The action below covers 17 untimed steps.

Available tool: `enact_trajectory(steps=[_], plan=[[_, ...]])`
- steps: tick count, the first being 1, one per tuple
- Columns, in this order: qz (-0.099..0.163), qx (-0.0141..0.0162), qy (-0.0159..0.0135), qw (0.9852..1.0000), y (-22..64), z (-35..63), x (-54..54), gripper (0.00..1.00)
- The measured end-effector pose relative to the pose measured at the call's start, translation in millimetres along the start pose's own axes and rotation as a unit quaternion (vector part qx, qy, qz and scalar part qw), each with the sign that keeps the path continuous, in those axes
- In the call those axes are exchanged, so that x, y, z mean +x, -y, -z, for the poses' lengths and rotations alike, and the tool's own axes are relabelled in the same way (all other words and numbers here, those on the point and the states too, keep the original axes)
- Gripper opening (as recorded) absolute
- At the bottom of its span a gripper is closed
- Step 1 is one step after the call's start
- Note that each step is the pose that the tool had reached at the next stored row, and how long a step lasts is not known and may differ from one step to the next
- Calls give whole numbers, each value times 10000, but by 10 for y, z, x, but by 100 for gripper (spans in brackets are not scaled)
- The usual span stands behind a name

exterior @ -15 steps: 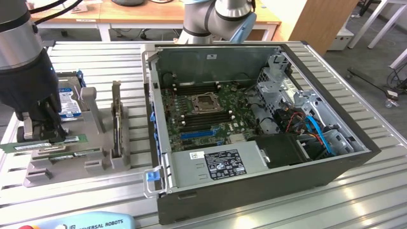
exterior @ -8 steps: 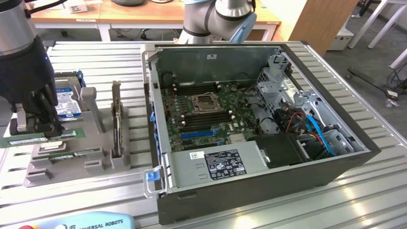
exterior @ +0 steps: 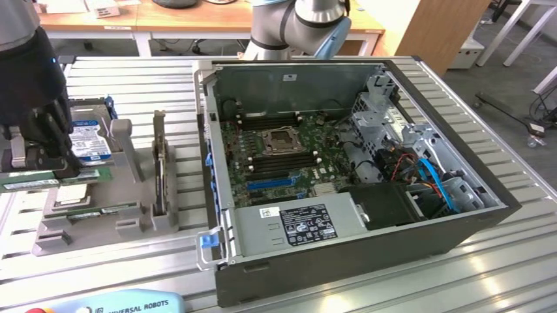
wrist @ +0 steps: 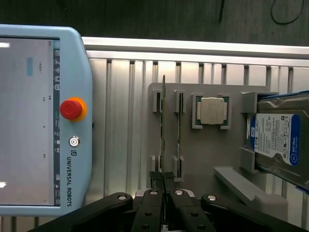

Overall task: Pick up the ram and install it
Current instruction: 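Pick up the ram and move it above insertion slot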

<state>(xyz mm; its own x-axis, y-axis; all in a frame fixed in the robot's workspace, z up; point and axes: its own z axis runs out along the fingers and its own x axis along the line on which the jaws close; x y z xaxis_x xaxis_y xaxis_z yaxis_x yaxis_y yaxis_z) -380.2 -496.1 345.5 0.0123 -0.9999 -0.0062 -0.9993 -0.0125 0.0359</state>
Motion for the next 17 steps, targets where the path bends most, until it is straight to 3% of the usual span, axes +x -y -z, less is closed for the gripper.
enact_trajectory(steps=[17], plan=[[0,0,0,10000,-14,394,-2,12]])
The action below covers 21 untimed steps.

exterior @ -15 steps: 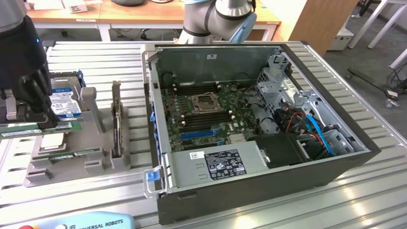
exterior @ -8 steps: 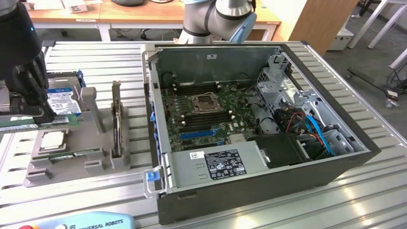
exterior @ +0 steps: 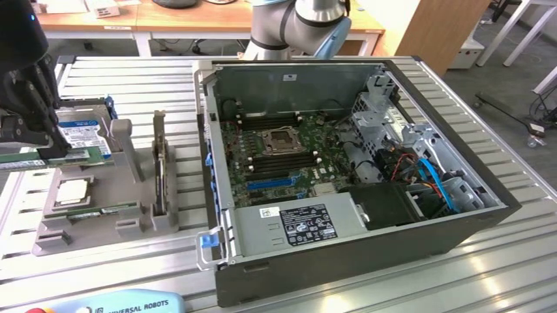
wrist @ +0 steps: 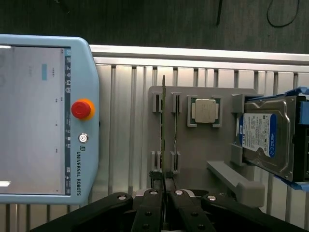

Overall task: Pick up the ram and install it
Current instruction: 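Pick up the ram and move it above insertion slot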

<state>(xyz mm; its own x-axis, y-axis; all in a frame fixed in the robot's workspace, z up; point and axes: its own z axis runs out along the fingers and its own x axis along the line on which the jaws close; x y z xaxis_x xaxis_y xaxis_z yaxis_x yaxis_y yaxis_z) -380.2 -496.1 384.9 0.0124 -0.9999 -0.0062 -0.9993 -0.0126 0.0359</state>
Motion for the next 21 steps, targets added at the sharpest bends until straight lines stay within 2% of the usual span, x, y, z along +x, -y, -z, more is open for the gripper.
enact_trajectory(steps=[12,21], plan=[[0,0,0,10000,-7,205,-1,12],[0,0,0,10000,-12,321,-2,12]])
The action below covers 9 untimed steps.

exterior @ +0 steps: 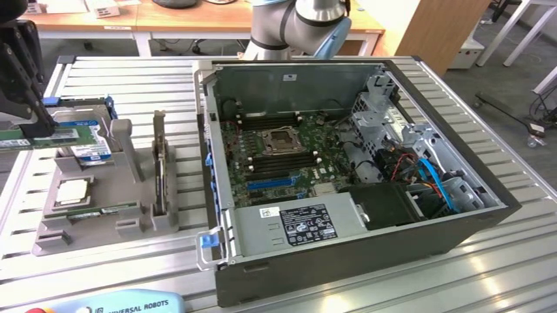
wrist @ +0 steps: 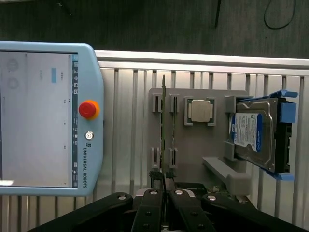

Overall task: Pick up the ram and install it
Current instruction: 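Pick up the ram and move it above insertion slot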

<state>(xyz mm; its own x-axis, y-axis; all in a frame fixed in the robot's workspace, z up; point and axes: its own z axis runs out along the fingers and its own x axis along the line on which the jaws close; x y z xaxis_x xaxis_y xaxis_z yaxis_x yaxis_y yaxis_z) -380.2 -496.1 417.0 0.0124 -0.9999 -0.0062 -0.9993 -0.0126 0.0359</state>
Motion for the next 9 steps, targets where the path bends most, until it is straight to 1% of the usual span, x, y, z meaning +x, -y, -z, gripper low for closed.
enact_trajectory(steps=[9], plan=[[0,1,0,10000,-3,86,0,12]])
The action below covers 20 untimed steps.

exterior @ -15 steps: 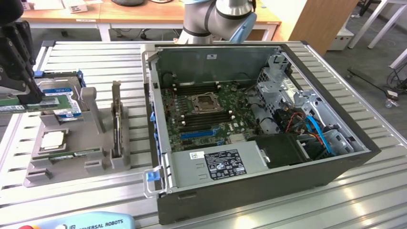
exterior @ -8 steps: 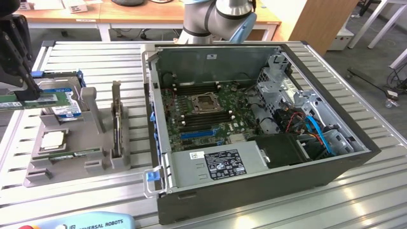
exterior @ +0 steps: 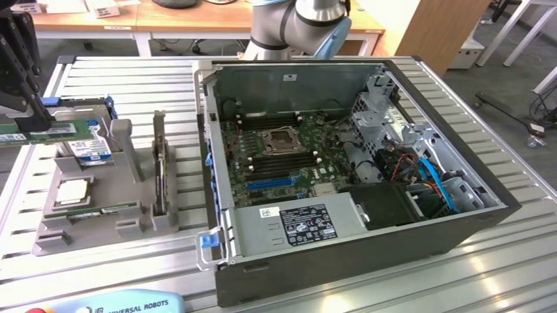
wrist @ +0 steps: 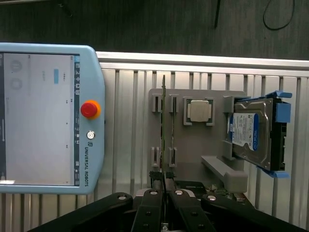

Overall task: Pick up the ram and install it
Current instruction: 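Pick up the ram and move it above insertion slot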

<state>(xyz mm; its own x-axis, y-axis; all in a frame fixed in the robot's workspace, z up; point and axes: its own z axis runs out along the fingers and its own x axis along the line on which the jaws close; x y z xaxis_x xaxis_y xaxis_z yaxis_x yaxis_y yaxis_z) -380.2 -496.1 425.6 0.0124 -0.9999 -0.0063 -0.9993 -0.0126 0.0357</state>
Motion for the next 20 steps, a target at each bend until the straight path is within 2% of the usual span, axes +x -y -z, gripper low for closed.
enact_trajectory(steps=[10,20], plan=[[1,-1,-1,10000,22,3,1,12],[0,0,-1,10000,219,10,2,12]])
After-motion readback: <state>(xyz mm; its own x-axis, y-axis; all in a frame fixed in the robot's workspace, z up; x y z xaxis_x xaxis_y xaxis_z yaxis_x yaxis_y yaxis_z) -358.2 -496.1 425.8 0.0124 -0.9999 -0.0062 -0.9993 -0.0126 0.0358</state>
